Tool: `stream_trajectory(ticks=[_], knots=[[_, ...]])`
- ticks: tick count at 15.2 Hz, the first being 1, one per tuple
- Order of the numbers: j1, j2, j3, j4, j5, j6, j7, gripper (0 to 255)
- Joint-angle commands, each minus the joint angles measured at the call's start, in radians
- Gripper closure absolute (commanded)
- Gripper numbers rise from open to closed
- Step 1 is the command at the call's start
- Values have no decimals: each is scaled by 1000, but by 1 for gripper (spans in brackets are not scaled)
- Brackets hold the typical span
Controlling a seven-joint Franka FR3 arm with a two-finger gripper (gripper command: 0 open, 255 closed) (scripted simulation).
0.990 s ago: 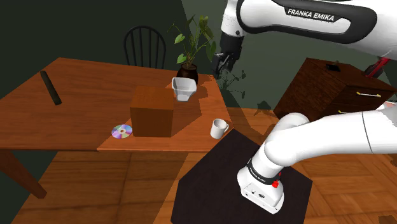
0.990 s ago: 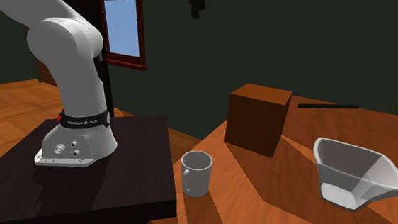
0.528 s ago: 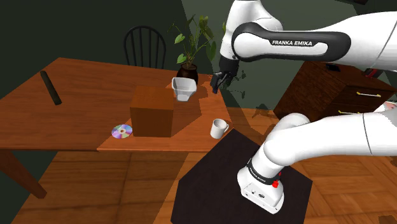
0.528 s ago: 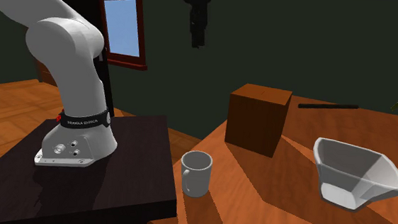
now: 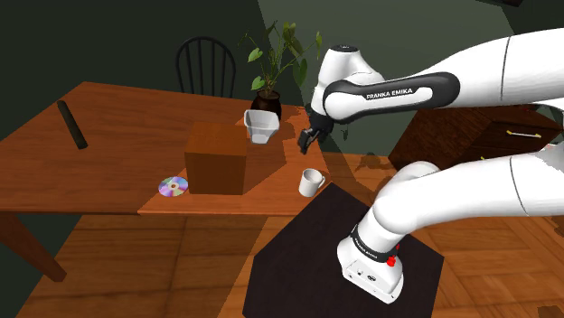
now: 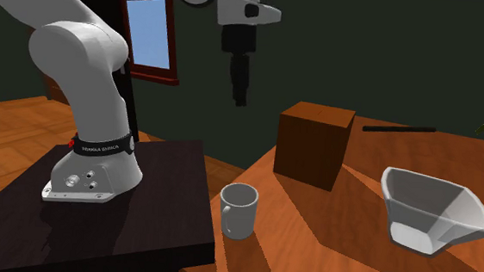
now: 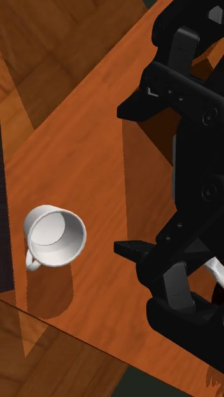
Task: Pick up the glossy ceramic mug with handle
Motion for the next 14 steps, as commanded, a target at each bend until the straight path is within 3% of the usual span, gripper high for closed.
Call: stream_trajectory(ticks=[1, 8, 14], knots=[[-17, 55, -23, -33, -15, 91, -8, 0], [-72, 305, -93, -121, -64, 433, -25, 0], [-95, 594, -147, -122, -70, 724, -54, 0]])
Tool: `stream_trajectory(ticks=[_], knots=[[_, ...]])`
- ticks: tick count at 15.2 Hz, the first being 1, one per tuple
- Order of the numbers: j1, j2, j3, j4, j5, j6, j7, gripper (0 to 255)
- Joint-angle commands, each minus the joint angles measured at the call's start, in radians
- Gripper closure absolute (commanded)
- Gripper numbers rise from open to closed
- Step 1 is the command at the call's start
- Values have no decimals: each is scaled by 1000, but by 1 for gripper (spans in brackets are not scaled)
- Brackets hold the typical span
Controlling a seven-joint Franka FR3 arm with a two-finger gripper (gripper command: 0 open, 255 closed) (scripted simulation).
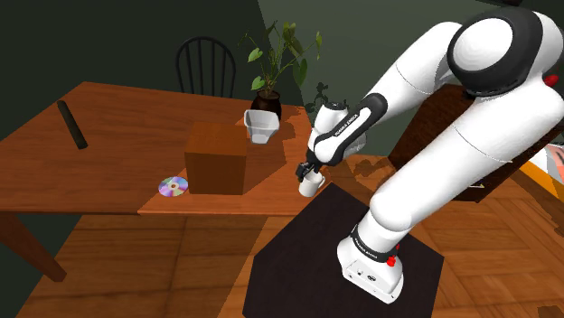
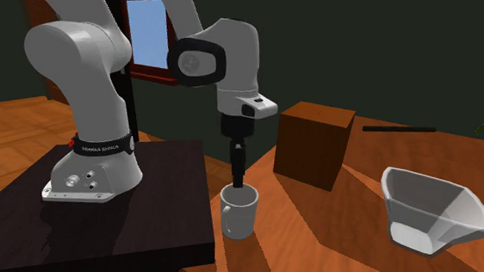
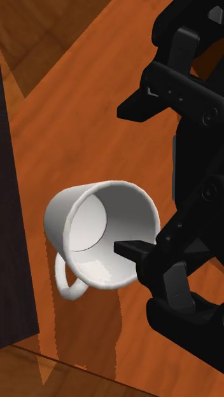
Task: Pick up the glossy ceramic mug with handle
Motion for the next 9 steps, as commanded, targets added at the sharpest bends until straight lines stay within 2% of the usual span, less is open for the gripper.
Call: stream_trajectory(ticks=[1, 7, 9], knots=[[-2, 77, -11, 12, 5, 68, -10, 0], [0, 221, -9, 27, 9, 197, -5, 0], [0, 235, -8, 29, 10, 209, -5, 0]])
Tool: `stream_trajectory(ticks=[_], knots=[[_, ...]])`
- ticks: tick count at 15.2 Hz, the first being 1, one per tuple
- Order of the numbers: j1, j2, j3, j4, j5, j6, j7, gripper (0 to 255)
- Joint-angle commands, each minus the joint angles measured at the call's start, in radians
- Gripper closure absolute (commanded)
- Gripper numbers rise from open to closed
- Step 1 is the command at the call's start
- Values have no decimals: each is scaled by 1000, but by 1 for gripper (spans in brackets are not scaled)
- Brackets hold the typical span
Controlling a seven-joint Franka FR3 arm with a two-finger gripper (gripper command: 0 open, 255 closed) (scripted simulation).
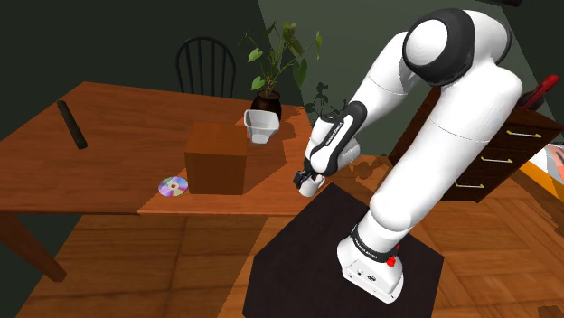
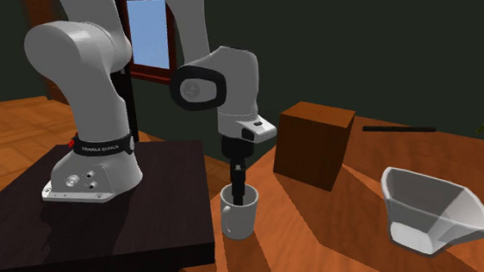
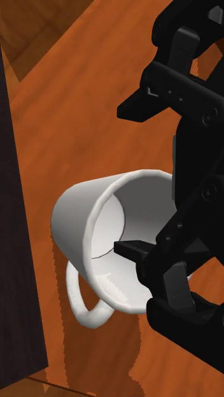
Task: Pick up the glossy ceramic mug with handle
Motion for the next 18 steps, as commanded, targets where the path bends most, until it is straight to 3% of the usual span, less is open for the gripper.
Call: stream_trajectory(ticks=[1, 10, 18], knots=[[1, 11, 1, 1, -1, 10, 3, 255], [0, 12, 0, 1, -1, 12, 2, 255], [-1, -180, -3, -19, -6, -161, -5, 255]])
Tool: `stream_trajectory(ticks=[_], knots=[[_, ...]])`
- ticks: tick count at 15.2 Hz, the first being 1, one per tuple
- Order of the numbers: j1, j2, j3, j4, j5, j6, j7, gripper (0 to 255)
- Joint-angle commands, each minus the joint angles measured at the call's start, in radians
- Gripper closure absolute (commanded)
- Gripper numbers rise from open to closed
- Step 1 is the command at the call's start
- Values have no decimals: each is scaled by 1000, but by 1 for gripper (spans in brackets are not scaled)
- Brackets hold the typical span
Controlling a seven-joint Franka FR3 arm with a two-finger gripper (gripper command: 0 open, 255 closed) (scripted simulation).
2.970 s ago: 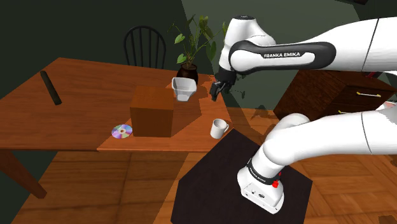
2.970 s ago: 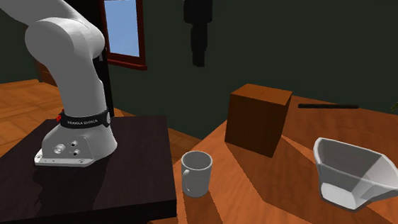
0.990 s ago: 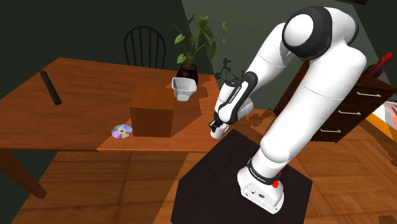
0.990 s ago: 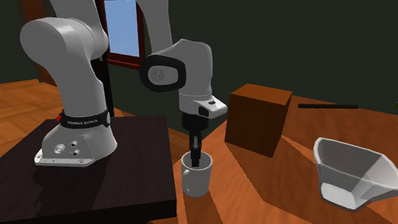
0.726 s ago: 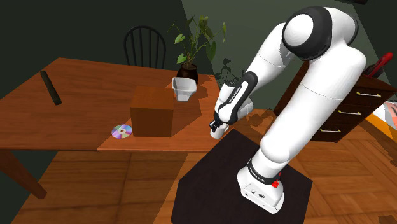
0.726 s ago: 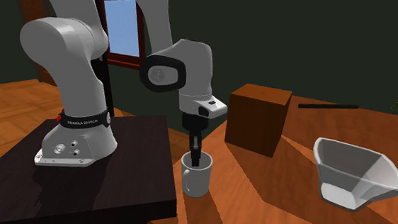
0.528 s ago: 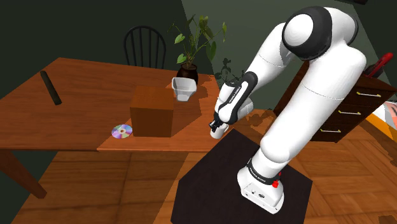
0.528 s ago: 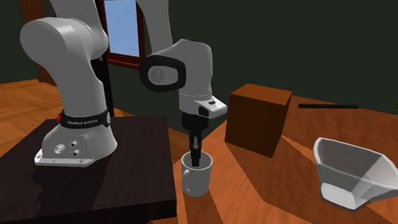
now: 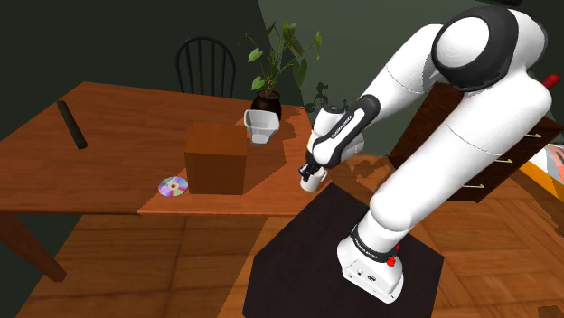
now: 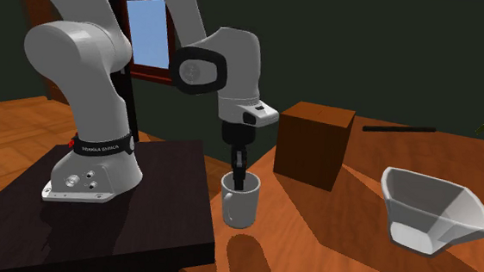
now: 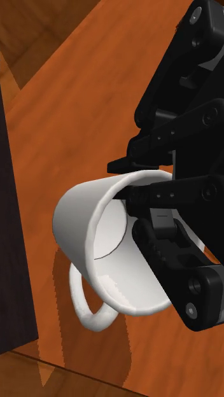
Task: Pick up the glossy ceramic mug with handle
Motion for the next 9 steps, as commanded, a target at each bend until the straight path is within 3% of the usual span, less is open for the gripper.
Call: stream_trajectory(ticks=[1, 7, 9], knots=[[-1, -52, 1, -6, -2, -47, -1, 255], [-1, -183, 5, -4, 4, -180, -9, 255], [-1, -186, 5, -3, 5, -183, -10, 255]])
